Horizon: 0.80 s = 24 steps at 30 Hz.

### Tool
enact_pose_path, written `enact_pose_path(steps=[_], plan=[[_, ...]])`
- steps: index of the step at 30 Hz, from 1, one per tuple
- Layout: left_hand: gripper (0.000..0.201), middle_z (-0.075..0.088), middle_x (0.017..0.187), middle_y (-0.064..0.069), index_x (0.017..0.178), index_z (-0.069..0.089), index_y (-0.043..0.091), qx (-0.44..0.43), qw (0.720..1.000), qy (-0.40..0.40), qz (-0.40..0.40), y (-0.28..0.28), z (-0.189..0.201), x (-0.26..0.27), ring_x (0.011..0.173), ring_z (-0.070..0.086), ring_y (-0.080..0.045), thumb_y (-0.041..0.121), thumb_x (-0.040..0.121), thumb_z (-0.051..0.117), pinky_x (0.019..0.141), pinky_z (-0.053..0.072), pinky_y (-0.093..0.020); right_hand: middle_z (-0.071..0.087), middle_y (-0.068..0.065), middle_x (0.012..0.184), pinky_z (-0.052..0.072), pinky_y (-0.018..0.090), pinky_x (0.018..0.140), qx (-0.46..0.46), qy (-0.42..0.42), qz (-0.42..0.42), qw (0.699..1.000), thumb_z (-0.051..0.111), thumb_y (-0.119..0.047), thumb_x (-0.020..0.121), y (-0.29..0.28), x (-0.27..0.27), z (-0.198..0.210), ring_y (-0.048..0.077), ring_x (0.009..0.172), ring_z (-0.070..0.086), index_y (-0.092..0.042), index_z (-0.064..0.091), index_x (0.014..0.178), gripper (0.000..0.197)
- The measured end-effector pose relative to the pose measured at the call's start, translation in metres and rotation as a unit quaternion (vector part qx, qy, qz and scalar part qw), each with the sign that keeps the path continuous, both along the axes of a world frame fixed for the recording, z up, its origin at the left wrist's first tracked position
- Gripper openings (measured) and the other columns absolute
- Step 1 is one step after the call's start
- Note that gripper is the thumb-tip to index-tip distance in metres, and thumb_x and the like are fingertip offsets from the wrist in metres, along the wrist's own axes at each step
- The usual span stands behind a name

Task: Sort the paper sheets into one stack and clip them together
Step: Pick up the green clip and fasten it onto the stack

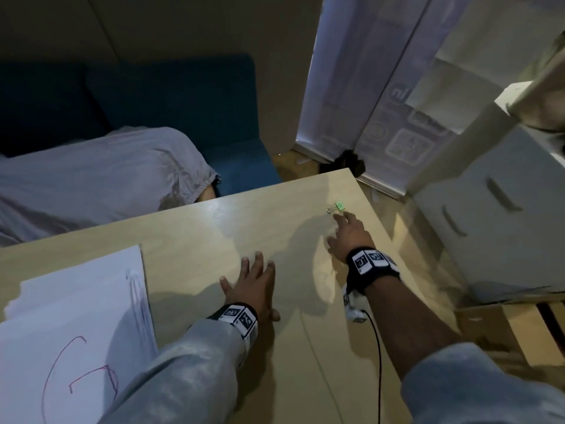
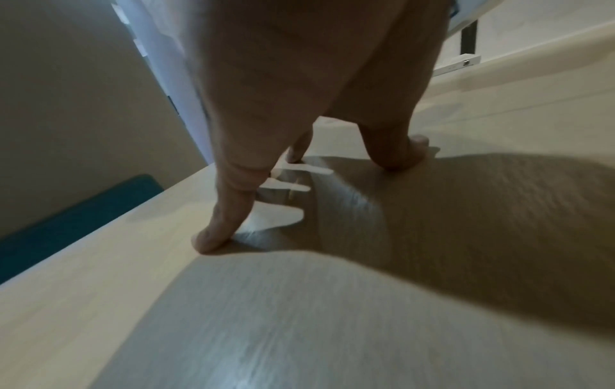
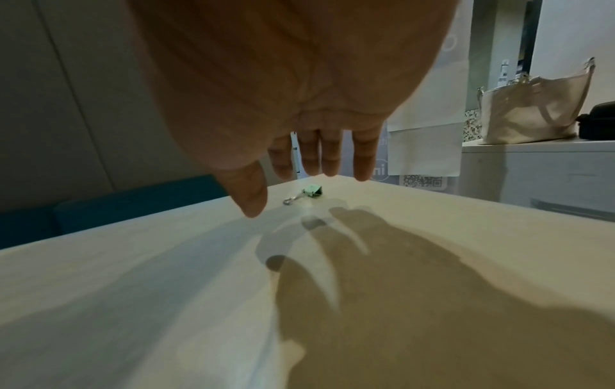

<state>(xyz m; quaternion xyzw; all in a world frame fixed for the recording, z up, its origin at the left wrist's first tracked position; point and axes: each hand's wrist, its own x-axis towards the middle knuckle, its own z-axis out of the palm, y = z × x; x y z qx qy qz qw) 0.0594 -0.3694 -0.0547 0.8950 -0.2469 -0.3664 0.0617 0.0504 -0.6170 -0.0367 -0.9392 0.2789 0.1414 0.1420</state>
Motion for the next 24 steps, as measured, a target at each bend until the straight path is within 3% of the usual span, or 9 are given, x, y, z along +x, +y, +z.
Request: enact_pose_path(steps=[5, 7, 10, 13, 18, 21, 23, 24], plan=[[0.115, -0.030, 0.156, 0.008, 0.152, -0.006, 0.034, 0.022, 1.000, 0.020, -0.003, -0.005, 0.007, 0.003, 0.147, -0.021, -0.024, 0.040, 0.073, 0.077, 0.109, 0.003, -0.072, -0.001, 0.000, 0.162, 0.024, 0.044, 0.116, -0.006, 0.041, 0.026, 0.999, 0.047, -0.035, 0.095, -0.021, 0.034, -0.009, 0.024, 0.149, 0.005, -0.022, 0.015, 0.152, 0.067], [0.115, -0.029, 0.156, 0.008, 0.152, -0.006, 0.035, 0.019, 1.000, 0.023, -0.007, -0.005, 0.009, 0.005, 0.147, -0.020, -0.024, 0.042, 0.072, 0.077, 0.109, 0.004, -0.072, -0.004, 0.000, 0.162, 0.023, 0.046, 0.116, 0.001, 0.070, 0.039, 0.997, 0.044, -0.035, 0.096, -0.027, 0.037, -0.017, 0.025, 0.149, 0.005, -0.023, 0.014, 0.152, 0.065], [0.114, -0.026, 0.157, 0.009, 0.152, -0.002, 0.035, 0.014, 1.000, 0.019, 0.001, -0.004, 0.008, 0.004, 0.148, -0.017, -0.023, 0.042, 0.072, 0.078, 0.110, 0.004, -0.071, 0.011, 0.006, 0.160, 0.034, 0.045, 0.109, 0.003, 0.049, 0.045, 0.998, 0.047, -0.029, 0.095, -0.025, 0.029, -0.026, 0.032, 0.141, 0.027, -0.023, 0.025, 0.149, 0.059], [0.113, -0.024, 0.158, 0.010, 0.152, -0.001, 0.035, 0.011, 1.000, 0.006, 0.009, -0.003, 0.007, 0.002, 0.148, -0.017, -0.022, 0.042, 0.072, 0.079, 0.111, 0.003, -0.069, 0.038, 0.016, 0.134, 0.046, 0.048, 0.090, -0.029, -0.017, 0.065, 0.997, 0.046, -0.017, 0.093, -0.012, 0.018, -0.026, 0.039, 0.116, 0.046, -0.019, 0.038, 0.142, 0.050], [0.104, -0.022, 0.159, 0.007, 0.153, -0.001, 0.032, -0.021, 0.999, -0.029, 0.008, 0.007, -0.002, -0.007, 0.148, -0.015, -0.021, 0.052, 0.078, 0.068, 0.114, 0.002, -0.064, 0.041, 0.020, 0.123, 0.048, 0.047, 0.086, -0.005, -0.023, 0.074, 0.997, 0.048, -0.009, 0.093, 0.028, -0.009, -0.026, 0.041, 0.103, 0.053, -0.001, 0.056, 0.115, 0.025], [0.080, -0.004, 0.162, 0.005, 0.152, 0.016, 0.030, -0.095, 0.994, -0.036, 0.045, 0.015, -0.005, -0.019, 0.150, -0.005, -0.021, 0.049, 0.087, 0.058, 0.118, 0.001, -0.056, 0.048, 0.017, 0.122, 0.047, 0.040, 0.086, 0.059, 0.000, 0.079, 0.995, 0.050, -0.018, 0.094, 0.061, -0.026, -0.023, 0.036, 0.106, 0.053, -0.005, 0.055, 0.112, 0.023], [0.060, 0.026, 0.158, 0.004, 0.148, 0.031, 0.029, -0.197, 0.970, 0.010, 0.145, 0.018, 0.002, -0.024, 0.147, 0.021, -0.020, 0.039, 0.094, 0.054, 0.119, 0.015, -0.045, 0.051, 0.014, 0.121, 0.044, 0.035, 0.086, 0.100, -0.018, 0.083, 0.991, 0.050, -0.019, 0.095, 0.083, -0.037, -0.015, 0.031, 0.108, 0.053, -0.007, 0.055, 0.113, 0.022], [0.052, 0.041, 0.150, 0.004, 0.145, 0.039, 0.029, -0.259, 0.940, 0.046, 0.217, 0.019, 0.008, -0.025, 0.139, 0.038, -0.019, 0.034, 0.096, 0.053, 0.115, 0.027, -0.038, 0.053, 0.012, 0.119, 0.042, 0.031, 0.085, 0.127, -0.047, 0.079, 0.988, 0.050, -0.019, 0.095, 0.094, -0.041, -0.008, 0.028, 0.106, 0.053, -0.008, 0.056, 0.112, 0.021]])
